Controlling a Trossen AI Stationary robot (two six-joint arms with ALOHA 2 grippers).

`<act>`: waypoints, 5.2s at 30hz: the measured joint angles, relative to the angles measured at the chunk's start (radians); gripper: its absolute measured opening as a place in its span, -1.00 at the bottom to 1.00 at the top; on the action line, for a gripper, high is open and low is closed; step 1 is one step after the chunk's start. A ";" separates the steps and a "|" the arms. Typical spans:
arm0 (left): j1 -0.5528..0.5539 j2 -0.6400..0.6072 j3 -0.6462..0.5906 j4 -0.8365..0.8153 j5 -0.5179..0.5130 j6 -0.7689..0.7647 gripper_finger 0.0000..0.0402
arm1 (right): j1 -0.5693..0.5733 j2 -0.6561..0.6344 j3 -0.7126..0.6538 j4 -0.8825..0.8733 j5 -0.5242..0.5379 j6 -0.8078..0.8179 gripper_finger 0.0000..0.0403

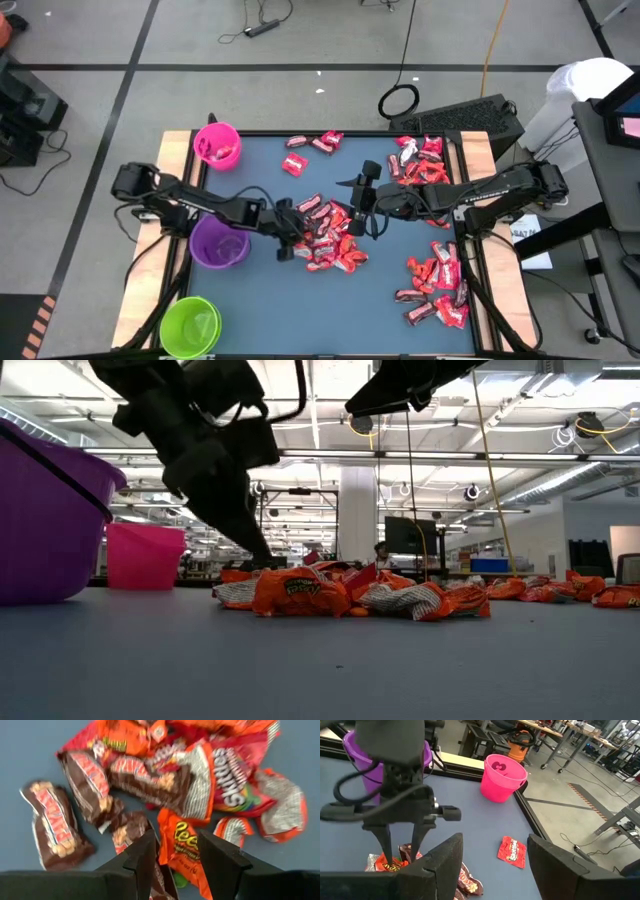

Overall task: Organize candy in baskets
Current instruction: Put the orange chocolate into the pink bucket

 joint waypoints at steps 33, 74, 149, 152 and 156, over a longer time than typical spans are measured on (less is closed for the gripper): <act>-0.009 0.064 0.000 -0.043 -0.054 0.018 -0.43 | 0.000 0.000 0.000 -0.005 0.000 0.000 0.04; 0.105 -0.556 0.041 -0.553 -0.642 0.099 -0.83 | 0.000 0.000 0.000 -0.005 0.000 0.000 0.04; 0.054 -0.276 0.043 -0.181 0.182 0.062 -0.05 | 0.000 0.000 0.000 -0.004 0.000 0.000 0.04; 0.017 -0.220 0.043 -0.154 0.176 0.061 -0.05 | 0.000 0.000 0.000 -0.004 0.000 0.000 0.04; -0.014 -0.148 0.043 -0.126 0.137 0.060 -0.05 | 0.000 0.000 0.000 -0.004 0.000 0.000 0.04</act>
